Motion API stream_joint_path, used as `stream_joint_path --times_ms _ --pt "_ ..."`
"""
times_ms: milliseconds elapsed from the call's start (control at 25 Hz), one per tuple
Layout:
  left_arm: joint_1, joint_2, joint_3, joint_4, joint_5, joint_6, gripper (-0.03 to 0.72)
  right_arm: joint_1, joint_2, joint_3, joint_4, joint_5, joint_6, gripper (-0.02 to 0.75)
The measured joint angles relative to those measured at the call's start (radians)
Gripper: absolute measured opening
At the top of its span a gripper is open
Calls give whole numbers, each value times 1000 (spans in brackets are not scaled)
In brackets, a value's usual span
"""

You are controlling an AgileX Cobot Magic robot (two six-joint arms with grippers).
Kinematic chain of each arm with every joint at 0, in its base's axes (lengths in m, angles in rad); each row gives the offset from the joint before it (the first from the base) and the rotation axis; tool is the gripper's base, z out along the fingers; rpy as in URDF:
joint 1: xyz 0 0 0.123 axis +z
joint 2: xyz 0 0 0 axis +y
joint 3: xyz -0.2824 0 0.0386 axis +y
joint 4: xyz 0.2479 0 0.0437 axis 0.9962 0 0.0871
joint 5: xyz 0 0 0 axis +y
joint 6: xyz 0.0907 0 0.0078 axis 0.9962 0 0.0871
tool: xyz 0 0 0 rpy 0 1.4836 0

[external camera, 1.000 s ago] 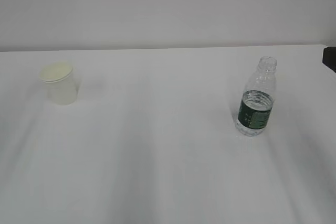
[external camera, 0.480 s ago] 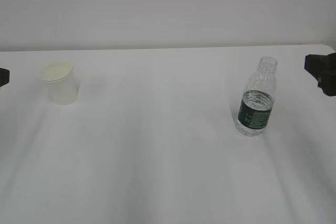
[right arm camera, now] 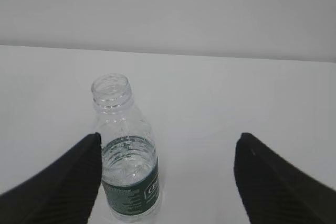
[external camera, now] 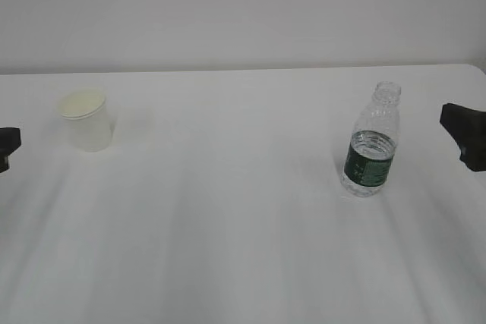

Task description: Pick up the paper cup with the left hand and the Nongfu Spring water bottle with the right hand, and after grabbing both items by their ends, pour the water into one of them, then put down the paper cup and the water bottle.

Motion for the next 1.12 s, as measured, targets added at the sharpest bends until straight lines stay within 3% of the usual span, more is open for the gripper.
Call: stream_joint_path --times_ms 280,600,1120 --pt "0 0 134 -17 -244 0 428 0 0 72 -55 -67 78 588" --pt "-71 0 207 -9 -318 0 428 0 5 192 -123 -181 89 587" --pt "-82 -2 378 34 -658 0 420 0 292 335 -159 -649 90 588"
